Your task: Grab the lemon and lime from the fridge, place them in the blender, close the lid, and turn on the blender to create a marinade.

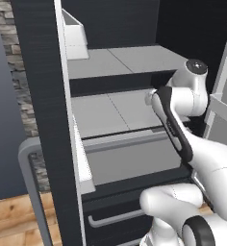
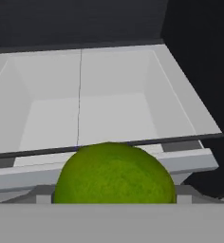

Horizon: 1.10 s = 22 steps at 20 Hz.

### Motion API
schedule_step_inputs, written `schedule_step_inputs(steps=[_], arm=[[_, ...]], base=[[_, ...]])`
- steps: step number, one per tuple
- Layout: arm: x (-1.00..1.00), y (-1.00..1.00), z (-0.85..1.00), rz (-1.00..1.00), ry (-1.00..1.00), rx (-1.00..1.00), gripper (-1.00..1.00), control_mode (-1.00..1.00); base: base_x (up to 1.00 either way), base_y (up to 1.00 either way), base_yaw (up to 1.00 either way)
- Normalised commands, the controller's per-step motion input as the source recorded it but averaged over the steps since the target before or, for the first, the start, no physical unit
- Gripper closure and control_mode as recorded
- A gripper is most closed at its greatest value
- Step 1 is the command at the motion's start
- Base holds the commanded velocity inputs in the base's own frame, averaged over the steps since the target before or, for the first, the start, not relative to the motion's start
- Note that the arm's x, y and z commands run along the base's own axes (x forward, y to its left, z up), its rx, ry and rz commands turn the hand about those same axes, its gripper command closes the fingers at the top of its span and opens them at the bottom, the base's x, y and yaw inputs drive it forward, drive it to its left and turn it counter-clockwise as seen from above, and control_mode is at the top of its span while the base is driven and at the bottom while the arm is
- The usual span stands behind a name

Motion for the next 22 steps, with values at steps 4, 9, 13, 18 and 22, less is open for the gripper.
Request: schedule_step_inputs(steps=[4,9,13,18,22], arm=[[-0.2,0.04,-0.44,0.0,0.13,-0.02,1.0,-1.0],[-0.36,0.01,-0.08,0.0,0.02,0.0,1.0,-1.0],[-0.16,0.0,0.0,0.0,0.0,0.0,1.0,1.0],[0.0,0.0,0.0,0.0,0.0,0.0,1.0,1.0],[0.0,0.0,0.0,0.0,0.0,0.0,1.0,1.0]], base=[[0.0,0.0,0.0],[0.0,0.0,0.0],[-0.51,0.0,0.0],[-0.78,0.03,0.03],[-0.59,0.22,0.17]])
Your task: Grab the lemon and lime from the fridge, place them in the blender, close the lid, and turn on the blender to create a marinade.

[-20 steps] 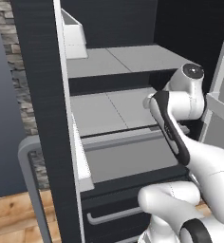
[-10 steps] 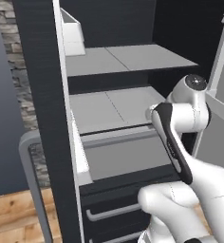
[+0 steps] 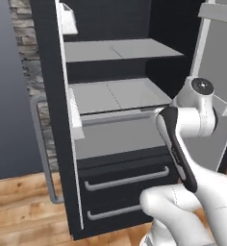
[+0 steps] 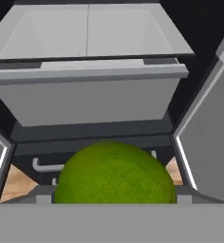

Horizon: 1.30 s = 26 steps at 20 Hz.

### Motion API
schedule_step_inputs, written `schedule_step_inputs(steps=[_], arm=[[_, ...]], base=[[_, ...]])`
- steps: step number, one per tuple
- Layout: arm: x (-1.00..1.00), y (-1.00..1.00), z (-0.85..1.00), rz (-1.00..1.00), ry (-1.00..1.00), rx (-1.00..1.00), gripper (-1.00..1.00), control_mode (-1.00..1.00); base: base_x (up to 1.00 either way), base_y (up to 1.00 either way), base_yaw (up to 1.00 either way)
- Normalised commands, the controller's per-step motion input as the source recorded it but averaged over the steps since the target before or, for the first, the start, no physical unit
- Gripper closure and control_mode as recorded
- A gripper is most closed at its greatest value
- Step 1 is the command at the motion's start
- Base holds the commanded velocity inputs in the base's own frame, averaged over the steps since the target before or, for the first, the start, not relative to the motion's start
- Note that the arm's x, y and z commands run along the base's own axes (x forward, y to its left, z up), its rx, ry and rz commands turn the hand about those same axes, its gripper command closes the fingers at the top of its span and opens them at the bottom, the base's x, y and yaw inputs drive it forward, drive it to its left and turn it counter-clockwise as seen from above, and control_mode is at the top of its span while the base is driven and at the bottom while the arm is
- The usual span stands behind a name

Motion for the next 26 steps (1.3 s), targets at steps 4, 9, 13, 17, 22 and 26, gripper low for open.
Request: schedule_step_inputs(steps=[4,9,13,17,22,26], arm=[[0.0,0.0,0.0,0.0,0.0,0.0,1.0,1.0],[0.0,0.0,0.0,0.0,0.0,0.0,1.0,1.0],[0.0,0.0,0.0,0.0,0.0,0.0,1.0,1.0],[0.0,0.0,0.0,0.0,0.0,0.0,1.0,1.0],[0.0,0.0,0.0,0.0,0.0,0.0,1.0,1.0],[0.0,0.0,0.0,0.0,0.0,0.0,1.0,1.0]], base=[[-0.17,0.39,0.35],[0.0,0.2,0.58],[-0.09,0.0,0.67],[-0.21,0.0,0.69],[-0.17,0.12,0.7],[-0.03,0.29,0.7]])
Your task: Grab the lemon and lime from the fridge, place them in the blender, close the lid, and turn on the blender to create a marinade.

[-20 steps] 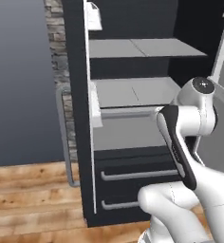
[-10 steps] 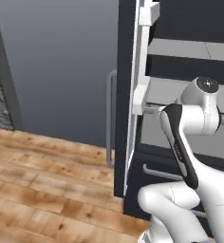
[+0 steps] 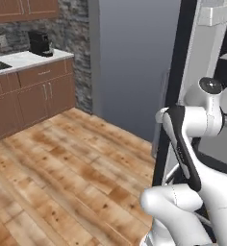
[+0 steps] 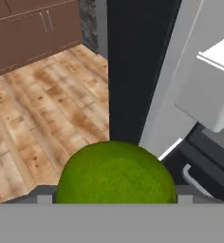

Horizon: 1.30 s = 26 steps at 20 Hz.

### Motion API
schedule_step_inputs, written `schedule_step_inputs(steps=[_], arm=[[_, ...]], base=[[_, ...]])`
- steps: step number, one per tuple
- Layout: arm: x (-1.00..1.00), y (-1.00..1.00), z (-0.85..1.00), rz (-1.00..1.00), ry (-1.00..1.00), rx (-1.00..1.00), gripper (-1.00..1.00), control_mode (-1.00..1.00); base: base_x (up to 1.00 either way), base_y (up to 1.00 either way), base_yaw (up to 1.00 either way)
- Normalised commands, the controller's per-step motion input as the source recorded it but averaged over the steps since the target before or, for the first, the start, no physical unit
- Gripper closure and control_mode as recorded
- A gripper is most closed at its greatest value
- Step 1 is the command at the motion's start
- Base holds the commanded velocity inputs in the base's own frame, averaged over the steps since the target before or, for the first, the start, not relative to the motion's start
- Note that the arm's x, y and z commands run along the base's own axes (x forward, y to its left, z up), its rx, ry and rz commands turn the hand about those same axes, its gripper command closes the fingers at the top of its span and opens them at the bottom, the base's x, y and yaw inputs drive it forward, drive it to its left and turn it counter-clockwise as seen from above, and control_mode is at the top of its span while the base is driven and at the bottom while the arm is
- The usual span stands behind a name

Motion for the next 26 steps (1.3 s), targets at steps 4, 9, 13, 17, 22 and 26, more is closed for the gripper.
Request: schedule_step_inputs(steps=[4,9,13,17,22,26], arm=[[0.0,0.0,0.0,0.0,0.0,0.0,1.0,1.0],[0.0,0.0,0.0,0.0,0.0,0.0,1.0,1.0],[0.0,0.0,0.0,0.0,0.0,0.0,1.0,1.0],[0.0,0.0,0.0,0.0,0.0,0.0,1.0,1.0],[0.0,0.0,0.0,0.0,0.0,0.0,1.0,1.0],[0.0,0.0,0.0,0.0,0.0,0.0,1.0,1.0]], base=[[0.01,0.42,0.67],[0.29,0.47,0.61],[0.56,0.29,0.41],[0.81,0.16,0.22],[1.0,0.41,0.13],[1.0,0.49,0.36]])
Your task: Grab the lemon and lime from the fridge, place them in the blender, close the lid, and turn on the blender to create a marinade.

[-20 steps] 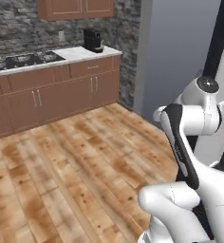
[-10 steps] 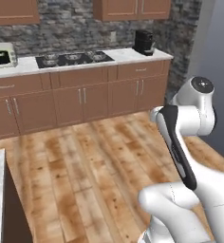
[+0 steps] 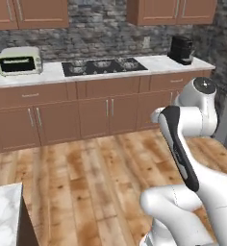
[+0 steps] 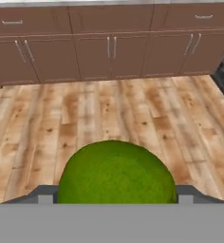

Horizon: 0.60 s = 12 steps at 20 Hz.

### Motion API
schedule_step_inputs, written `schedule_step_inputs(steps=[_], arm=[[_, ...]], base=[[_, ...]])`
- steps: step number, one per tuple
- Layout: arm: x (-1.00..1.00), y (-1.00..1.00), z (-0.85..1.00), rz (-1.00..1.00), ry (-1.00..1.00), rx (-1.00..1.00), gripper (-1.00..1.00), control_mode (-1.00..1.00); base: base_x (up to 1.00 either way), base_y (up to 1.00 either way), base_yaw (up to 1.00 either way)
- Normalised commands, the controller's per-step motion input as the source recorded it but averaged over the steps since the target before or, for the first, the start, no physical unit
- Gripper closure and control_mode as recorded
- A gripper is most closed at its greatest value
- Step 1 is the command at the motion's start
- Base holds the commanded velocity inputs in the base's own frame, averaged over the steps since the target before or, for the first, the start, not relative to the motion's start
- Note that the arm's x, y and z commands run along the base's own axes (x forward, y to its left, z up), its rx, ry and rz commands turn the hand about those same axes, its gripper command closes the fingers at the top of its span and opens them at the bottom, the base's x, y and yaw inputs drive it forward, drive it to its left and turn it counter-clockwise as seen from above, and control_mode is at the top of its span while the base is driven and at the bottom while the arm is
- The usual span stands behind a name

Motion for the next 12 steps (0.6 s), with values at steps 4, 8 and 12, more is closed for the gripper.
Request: schedule_step_inputs(steps=[4,8,12], arm=[[0.0,0.0,0.0,0.0,0.0,0.0,1.0,1.0],[0.0,0.0,0.0,0.0,0.0,0.0,1.0,1.0],[0.0,0.0,0.0,0.0,0.0,0.0,1.0,1.0]], base=[[0.88,0.26,0.56],[0.77,0.04,0.67],[0.78,0.0,0.74]])
